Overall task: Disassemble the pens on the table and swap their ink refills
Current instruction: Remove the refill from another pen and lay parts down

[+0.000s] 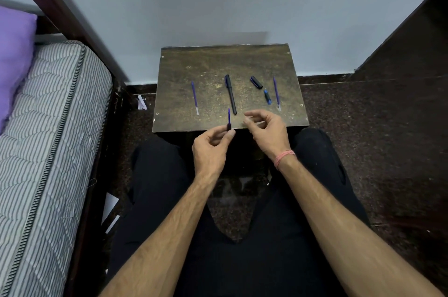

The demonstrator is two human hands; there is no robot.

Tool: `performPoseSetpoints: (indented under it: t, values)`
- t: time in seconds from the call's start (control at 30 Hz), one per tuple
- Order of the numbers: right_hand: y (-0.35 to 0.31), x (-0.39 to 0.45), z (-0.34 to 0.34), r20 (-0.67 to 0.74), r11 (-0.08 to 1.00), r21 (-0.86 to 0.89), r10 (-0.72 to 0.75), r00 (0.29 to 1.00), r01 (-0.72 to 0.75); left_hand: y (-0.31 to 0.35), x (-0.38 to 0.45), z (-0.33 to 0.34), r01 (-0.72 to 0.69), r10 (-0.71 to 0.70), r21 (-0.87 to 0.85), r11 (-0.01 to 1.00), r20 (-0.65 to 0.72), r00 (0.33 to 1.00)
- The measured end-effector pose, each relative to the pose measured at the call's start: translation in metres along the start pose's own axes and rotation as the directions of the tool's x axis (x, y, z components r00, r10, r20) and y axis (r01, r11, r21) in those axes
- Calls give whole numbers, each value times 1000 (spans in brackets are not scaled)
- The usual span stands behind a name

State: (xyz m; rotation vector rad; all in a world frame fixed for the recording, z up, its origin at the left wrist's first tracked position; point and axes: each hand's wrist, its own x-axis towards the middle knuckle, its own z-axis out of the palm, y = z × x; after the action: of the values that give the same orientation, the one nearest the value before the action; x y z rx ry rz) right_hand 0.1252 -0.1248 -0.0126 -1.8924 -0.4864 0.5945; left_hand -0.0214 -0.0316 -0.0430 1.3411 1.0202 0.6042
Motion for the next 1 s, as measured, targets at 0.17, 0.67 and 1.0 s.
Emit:
performPoseSetpoints:
  t: [0.17, 0.67, 1.0]
  values:
    - [-7, 26, -19, -152, 989, -145, -49, 987, 27, 10, 18, -9, -49, 55, 56, 997, -116, 992]
    - [-24, 81, -27, -65, 606, -789, -249, 966, 103, 14, 37, -14, 41, -37, 38, 998, -102, 994]
    - [-18, 33, -12, 21, 902, 400, 172, 985, -166, 22, 30, -7, 41, -42, 13, 999, 86, 995]
